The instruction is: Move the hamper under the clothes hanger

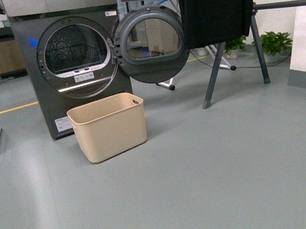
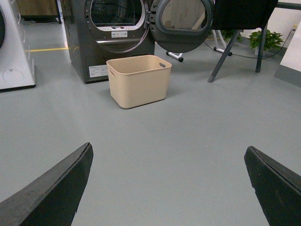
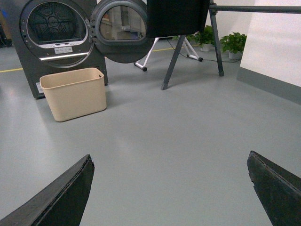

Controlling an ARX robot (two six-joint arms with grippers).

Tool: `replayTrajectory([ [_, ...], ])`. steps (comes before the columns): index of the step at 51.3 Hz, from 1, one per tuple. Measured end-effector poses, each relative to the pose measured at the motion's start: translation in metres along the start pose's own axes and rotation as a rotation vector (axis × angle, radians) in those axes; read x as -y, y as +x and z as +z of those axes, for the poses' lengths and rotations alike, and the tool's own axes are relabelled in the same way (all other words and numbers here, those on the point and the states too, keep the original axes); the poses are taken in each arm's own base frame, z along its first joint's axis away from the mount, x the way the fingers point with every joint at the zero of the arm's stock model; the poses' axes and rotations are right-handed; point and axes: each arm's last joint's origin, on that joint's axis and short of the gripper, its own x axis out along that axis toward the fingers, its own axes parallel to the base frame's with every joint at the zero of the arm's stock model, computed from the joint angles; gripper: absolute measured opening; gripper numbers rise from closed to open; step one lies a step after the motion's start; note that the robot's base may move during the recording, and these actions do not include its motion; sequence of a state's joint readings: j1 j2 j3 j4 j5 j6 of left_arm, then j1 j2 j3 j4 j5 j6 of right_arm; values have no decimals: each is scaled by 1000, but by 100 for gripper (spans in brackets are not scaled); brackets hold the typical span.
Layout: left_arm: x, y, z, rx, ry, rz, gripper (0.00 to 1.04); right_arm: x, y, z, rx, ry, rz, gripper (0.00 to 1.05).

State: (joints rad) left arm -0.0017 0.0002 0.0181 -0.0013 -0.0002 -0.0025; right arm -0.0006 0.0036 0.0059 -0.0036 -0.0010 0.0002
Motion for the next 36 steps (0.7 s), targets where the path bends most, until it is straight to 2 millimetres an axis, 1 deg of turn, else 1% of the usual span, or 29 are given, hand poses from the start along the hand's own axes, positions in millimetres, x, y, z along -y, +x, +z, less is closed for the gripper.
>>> replayTrajectory([
  [36,0,0,0,0,0,0,98,0,0,0,0,0,0,97],
])
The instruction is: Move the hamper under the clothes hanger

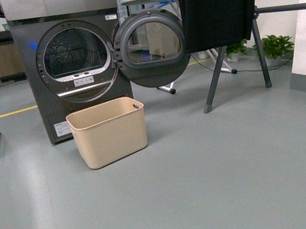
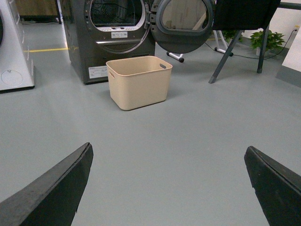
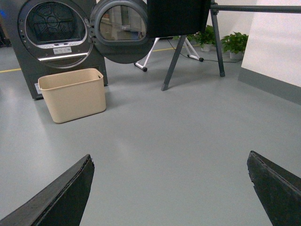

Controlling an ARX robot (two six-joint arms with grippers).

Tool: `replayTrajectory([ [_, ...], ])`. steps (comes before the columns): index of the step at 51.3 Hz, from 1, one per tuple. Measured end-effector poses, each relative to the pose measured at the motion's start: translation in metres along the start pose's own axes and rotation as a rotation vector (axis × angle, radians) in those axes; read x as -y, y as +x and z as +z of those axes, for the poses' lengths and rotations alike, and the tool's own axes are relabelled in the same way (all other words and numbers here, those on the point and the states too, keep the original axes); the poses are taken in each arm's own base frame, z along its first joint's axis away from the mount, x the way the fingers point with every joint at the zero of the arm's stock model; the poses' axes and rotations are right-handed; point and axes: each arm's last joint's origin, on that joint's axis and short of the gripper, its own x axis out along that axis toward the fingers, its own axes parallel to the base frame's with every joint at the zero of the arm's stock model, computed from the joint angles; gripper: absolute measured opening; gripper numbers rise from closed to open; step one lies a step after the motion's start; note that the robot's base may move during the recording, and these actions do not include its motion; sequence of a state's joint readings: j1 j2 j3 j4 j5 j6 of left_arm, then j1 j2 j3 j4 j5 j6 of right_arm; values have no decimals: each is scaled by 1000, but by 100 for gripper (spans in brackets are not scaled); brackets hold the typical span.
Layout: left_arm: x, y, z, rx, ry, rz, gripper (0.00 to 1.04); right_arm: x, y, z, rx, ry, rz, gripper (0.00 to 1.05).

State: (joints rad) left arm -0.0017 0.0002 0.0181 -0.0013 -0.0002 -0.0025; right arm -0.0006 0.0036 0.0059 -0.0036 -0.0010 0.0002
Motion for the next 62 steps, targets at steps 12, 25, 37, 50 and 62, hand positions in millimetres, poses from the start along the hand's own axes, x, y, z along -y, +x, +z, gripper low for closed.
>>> replayTrajectory([
  [12,0,0,0,0,0,-1,98,0,0,0,0,0,0,97],
  [25,0,0,0,-1,0,-1,98,0,0,0,-2,0,-2,97],
  [37,0,0,0,-1,0,0,98,0,0,0,0,0,1,97],
  [50,0,0,0,0,0,-3,98,0,0,0,-1,0,-3,97],
  [62,0,0,0,-1,0,0,98,0,0,0,0,0,0,97],
])
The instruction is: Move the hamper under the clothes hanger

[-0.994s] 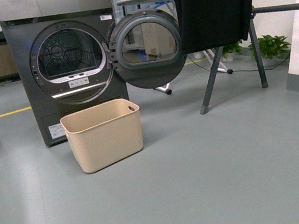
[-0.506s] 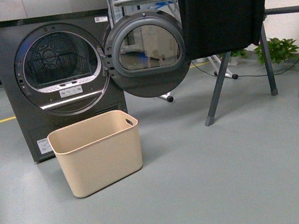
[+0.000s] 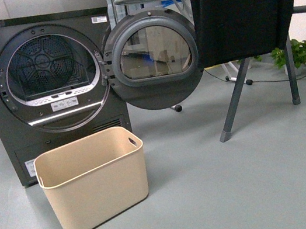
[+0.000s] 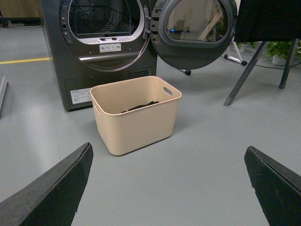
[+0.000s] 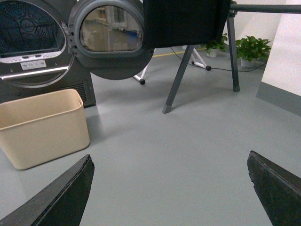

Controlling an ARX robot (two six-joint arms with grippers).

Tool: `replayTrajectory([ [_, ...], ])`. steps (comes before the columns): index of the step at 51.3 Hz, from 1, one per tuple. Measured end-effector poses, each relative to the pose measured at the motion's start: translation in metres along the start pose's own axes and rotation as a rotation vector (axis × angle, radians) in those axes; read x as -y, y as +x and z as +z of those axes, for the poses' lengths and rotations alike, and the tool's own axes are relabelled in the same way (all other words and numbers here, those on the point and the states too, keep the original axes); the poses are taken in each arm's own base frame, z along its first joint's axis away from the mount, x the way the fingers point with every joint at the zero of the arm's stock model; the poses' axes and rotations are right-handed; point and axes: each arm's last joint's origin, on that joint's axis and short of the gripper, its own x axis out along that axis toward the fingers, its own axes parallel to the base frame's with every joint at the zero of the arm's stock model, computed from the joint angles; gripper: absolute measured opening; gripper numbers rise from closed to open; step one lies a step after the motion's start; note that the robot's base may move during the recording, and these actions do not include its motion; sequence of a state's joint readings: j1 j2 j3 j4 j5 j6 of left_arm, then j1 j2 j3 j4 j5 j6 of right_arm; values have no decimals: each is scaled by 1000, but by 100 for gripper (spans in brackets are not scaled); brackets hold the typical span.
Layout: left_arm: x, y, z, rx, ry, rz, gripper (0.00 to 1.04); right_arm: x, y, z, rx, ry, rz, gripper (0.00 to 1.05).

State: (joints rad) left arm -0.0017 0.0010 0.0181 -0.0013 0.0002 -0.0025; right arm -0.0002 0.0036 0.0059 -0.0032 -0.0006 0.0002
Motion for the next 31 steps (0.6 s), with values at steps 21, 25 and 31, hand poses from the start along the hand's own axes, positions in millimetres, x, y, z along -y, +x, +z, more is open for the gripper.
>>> replayTrajectory([
  [21,0,0,0,0,0,0,98,0,0,0,0,0,0,97],
  [25,0,0,0,-1,0,0,98,0,0,0,-2,0,-3,97],
  [31,0,0,0,0,0,1,98,0,0,0,1,0,3,97],
])
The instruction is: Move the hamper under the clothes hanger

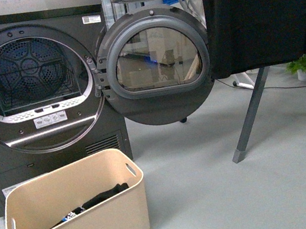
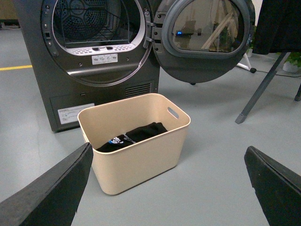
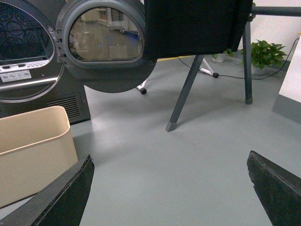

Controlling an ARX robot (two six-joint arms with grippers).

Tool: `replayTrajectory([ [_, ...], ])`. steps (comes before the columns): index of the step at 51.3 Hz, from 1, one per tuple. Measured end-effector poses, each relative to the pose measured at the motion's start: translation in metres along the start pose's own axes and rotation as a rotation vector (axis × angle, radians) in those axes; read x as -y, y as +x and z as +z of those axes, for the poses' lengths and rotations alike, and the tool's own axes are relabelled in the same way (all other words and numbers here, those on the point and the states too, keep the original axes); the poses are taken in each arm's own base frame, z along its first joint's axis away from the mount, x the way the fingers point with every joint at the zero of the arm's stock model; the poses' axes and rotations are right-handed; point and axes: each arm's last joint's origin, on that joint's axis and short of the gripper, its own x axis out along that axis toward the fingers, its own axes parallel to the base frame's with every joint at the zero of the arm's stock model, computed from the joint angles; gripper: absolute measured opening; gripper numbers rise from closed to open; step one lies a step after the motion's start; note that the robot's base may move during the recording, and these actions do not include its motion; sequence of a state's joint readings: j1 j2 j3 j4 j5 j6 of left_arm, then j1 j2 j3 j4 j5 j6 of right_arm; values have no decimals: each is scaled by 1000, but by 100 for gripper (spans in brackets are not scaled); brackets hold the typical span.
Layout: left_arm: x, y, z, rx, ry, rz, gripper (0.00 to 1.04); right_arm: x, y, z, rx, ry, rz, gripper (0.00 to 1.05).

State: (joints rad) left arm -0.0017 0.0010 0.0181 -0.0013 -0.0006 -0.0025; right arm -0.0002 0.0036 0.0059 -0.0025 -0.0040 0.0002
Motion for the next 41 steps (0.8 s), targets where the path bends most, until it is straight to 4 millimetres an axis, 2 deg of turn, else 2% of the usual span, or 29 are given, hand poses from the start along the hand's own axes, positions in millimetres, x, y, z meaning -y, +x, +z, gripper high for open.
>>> replayTrajectory([
  [41,0,0,0,0,0,-1,98,0,0,0,-1,0,-3,97],
])
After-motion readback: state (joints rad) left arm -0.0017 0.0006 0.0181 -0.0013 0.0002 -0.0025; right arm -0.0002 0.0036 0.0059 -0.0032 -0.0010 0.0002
